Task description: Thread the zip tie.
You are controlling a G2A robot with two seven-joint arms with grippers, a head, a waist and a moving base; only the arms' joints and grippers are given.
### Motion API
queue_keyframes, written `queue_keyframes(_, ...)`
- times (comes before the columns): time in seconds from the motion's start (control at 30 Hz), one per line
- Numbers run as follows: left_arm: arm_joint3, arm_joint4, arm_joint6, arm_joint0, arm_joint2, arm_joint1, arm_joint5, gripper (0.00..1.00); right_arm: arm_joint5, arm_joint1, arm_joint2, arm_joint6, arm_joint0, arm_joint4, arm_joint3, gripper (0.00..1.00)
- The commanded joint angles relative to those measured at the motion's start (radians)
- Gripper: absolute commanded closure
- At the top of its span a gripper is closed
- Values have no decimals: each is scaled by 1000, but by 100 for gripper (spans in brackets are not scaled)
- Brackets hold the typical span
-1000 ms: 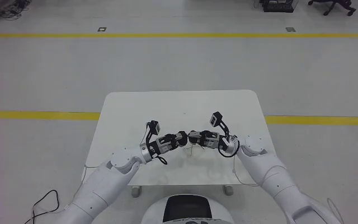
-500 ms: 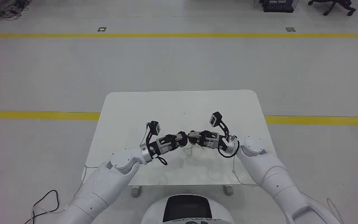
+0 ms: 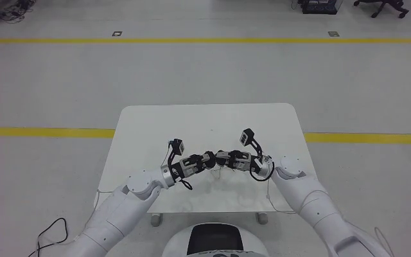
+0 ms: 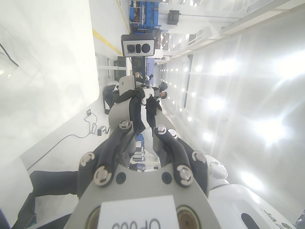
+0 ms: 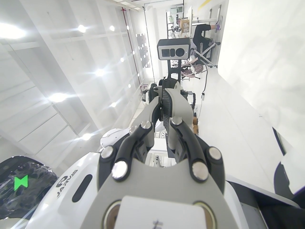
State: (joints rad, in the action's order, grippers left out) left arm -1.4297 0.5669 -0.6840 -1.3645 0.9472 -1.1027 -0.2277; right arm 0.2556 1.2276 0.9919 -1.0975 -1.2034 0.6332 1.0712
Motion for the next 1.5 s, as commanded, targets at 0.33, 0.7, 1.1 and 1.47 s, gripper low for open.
queue_keyframes(0.33,3,-5,-4,4,-4,0,5,96,2,3,0,0,0,0,-2,100)
queue_keyframes(0.7,6,-3,-6,5,-6,-1,3,100,-1,5,0,-1,1,-3,-3,100)
queue_keyframes(1.1,9,12,-4,4,7,1,-4,100,-2,3,18,12,-3,2,-4,0)
queue_keyframes(1.47,19,14,6,4,20,3,-8,100,2,-2,42,34,-16,2,8,0)
